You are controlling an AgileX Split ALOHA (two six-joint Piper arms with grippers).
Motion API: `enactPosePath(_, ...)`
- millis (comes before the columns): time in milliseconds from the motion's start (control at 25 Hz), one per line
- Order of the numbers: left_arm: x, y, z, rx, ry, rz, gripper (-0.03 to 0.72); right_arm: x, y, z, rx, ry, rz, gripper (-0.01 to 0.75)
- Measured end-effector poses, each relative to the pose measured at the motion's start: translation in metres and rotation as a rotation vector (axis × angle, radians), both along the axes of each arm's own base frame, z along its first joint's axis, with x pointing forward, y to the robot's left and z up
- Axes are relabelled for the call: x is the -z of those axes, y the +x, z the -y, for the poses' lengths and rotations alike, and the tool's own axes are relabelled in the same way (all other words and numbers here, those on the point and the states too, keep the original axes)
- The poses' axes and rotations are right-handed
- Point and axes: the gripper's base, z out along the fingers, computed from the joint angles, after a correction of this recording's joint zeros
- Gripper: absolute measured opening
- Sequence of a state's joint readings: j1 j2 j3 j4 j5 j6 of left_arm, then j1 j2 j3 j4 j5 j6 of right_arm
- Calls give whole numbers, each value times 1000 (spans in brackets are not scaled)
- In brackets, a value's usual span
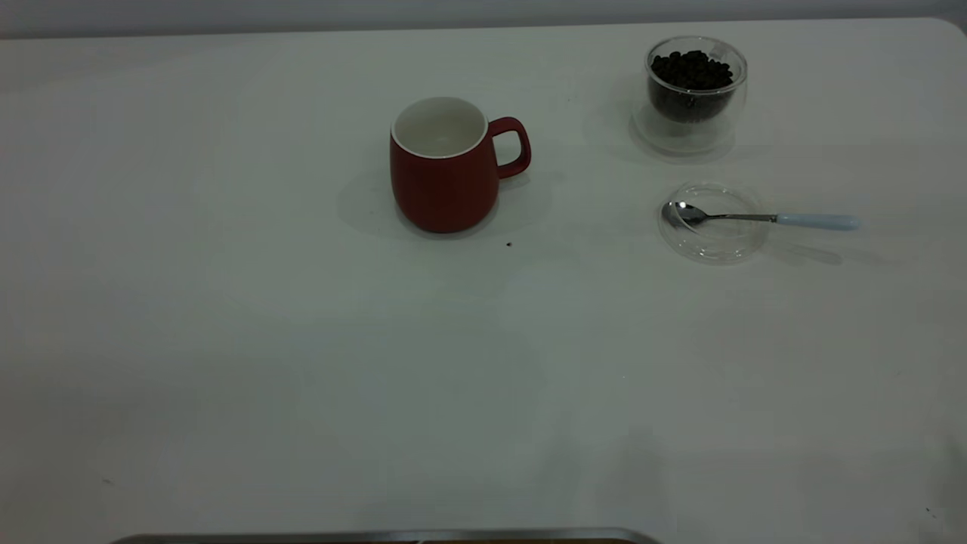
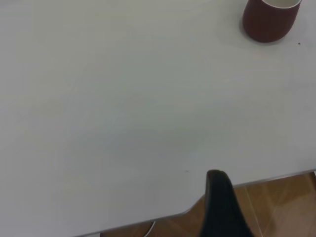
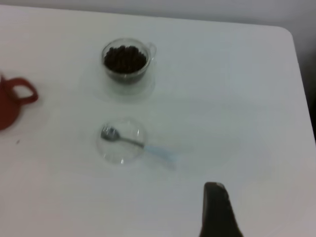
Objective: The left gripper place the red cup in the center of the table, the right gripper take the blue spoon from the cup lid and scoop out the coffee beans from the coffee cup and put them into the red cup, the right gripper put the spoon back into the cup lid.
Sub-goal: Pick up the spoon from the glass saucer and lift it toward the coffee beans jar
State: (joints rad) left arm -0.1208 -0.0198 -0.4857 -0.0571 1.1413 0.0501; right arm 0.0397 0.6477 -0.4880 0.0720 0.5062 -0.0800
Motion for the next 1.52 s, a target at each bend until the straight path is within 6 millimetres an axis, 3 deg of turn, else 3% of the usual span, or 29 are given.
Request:
enactPosePath(160,0,0,0,0,0,0,516,20,44,-1,20,17,-45,505)
enactPosePath(360,0,0,0,0,0,0,516,55,79,-2,55,54,-153,505)
enactPosePath(720,0,0,0,0,0,0,516,106,104,-4,149,150,-355,483)
enactPosePath(880,0,0,0,-1,-1,0,516,127,116,6,230,178,-407,468)
enactPosePath(1120,0,0,0,-1,-1,0,516,161,150,13,267,173,-511,451)
enactPosePath(1280,0,0,0,-1,-1,0,516,168,183,13,236,160,-524,451)
enactPosePath(1520,0,0,0,-1,-1,0,516,150,234,14,129,132,-501,449)
